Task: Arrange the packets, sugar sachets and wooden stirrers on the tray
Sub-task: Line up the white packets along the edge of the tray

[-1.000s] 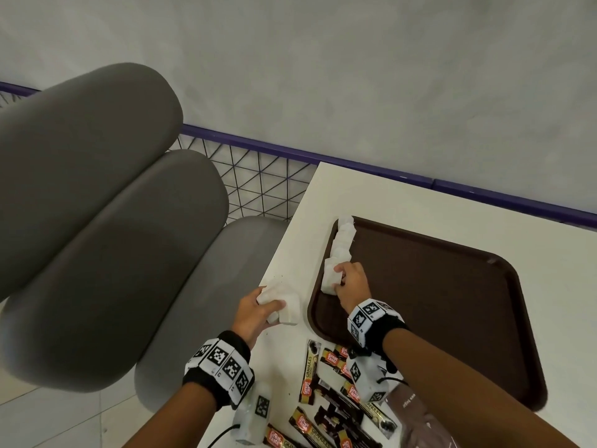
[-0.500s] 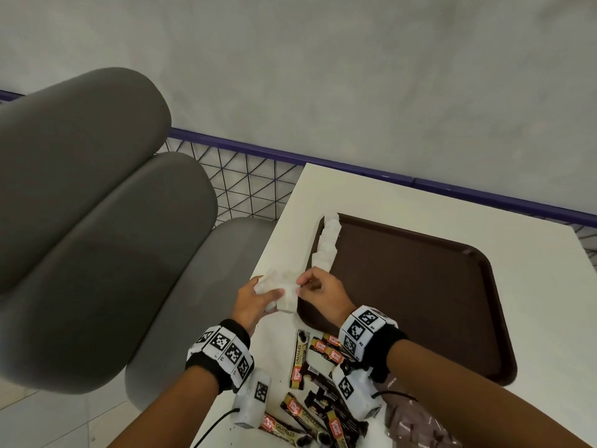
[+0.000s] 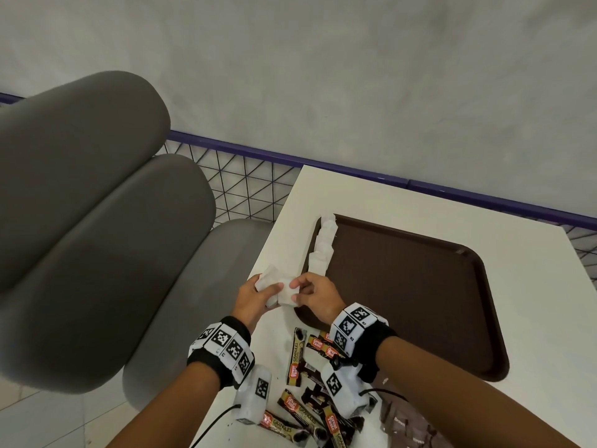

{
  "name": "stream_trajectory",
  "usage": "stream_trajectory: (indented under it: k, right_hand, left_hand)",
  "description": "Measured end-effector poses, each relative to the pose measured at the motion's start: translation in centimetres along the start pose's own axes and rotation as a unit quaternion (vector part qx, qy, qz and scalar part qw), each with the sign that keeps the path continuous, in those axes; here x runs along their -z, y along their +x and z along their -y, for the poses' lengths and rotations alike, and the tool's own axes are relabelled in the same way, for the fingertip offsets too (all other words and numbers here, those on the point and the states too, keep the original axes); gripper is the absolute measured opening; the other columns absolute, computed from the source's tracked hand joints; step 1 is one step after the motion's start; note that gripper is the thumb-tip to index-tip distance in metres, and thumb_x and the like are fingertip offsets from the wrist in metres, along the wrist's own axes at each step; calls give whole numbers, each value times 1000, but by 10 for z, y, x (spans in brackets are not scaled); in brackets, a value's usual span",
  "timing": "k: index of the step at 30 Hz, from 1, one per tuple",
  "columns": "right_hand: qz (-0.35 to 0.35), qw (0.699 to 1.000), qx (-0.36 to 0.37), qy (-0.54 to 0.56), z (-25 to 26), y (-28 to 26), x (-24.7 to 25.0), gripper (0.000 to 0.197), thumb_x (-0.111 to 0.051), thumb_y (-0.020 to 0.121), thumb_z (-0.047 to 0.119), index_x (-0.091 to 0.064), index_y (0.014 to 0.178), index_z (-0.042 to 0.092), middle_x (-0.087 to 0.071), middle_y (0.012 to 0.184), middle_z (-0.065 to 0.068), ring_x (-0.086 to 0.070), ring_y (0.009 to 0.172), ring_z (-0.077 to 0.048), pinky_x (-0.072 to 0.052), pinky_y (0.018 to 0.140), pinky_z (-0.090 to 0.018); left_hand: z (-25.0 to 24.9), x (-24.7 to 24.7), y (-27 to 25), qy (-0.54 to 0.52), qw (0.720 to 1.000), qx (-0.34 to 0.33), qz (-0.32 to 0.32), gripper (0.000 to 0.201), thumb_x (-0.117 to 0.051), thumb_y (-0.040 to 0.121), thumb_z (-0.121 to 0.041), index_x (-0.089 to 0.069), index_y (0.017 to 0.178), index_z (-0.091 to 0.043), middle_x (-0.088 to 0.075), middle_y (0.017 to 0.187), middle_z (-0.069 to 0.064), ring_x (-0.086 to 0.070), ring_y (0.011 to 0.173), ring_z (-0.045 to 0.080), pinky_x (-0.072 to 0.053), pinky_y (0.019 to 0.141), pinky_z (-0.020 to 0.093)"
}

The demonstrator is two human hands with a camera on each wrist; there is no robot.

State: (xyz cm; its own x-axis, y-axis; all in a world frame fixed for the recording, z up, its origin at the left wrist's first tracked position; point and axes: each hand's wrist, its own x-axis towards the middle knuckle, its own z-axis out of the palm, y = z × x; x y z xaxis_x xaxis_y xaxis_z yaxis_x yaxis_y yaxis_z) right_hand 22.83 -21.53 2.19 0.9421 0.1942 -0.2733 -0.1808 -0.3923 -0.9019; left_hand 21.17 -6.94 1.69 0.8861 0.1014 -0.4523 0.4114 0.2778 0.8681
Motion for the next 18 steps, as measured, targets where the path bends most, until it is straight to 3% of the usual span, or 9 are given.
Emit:
stream_trajectory:
  k: [3, 7, 12, 15, 18]
  right_hand:
    - [-59, 998, -16, -6, -6, 4, 9, 24, -60, 81, -7, -62, 103, 2, -53, 87, -4, -52, 78, -14, -43, 64, -5]
    - [-127, 991, -24, -33, -20, 11, 24, 24, -58, 81, -8, -61, 100, 7, -54, 98, -7, -51, 84, -15, -43, 78, -20]
    - [-117, 989, -17, -86, -33, 19, 30, 26, -58, 80, -11, -61, 102, 3, -50, 92, -8, -47, 78, -14, -41, 77, -20]
    - [-119, 988, -10, -93, -37, 25, 26, 28, -58, 78, -13, -62, 102, 3, -48, 88, 1, -46, 77, -12, -41, 75, -18]
    - [-121, 987, -3, -108, -38, 31, 21, 28, -60, 78, -13, -64, 100, 2, -44, 90, 5, -46, 74, -8, -42, 77, -18]
  left_hand:
    - [0, 0, 0, -33, 999, 21, 16, 19, -49, 89, 5, -56, 105, -2, -59, 113, 19, -60, 103, 34, -57, 76, 33]
    - [4, 7, 4, -44, 999, 26, 17, 22, -40, 93, 6, -52, 111, 1, -57, 118, 24, -62, 93, 31, -57, 72, 29]
    - [10, 15, 8, -31, 999, 16, 12, 18, -48, 92, 5, -56, 108, 4, -60, 116, 28, -67, 88, 29, -59, 72, 27]
    - [8, 18, 8, -35, 999, 13, 4, 13, -54, 89, 3, -57, 101, 1, -63, 110, 26, -70, 80, 25, -59, 66, 26]
    - [7, 20, 9, -32, 999, 14, -5, 25, -59, 86, 2, -55, 111, 4, -64, 107, 24, -68, 84, 29, -60, 66, 27]
